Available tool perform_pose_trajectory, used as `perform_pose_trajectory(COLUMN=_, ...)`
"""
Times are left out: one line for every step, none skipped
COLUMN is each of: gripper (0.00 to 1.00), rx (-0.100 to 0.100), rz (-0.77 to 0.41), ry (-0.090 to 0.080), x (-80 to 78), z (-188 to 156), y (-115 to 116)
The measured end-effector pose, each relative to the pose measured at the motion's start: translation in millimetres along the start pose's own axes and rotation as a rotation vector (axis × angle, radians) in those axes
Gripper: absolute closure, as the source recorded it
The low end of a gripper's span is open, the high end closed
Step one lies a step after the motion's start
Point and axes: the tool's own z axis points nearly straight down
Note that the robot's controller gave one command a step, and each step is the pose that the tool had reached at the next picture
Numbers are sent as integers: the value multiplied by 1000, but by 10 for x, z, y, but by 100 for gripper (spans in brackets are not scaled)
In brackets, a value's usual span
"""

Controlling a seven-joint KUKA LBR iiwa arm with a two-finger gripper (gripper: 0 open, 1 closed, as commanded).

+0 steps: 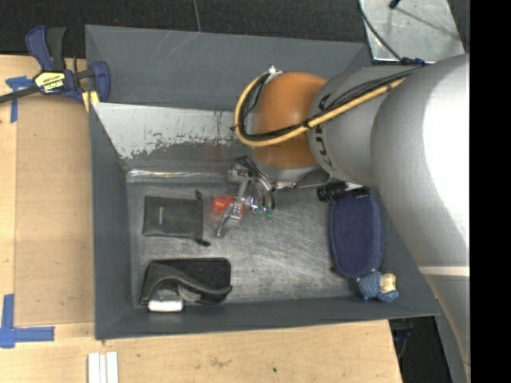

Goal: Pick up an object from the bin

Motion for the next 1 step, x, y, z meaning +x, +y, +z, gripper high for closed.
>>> perform_pose_trajectory(gripper=100, rx=-4, rz=1, ry=-21, x=-54, z=-44, y=0)
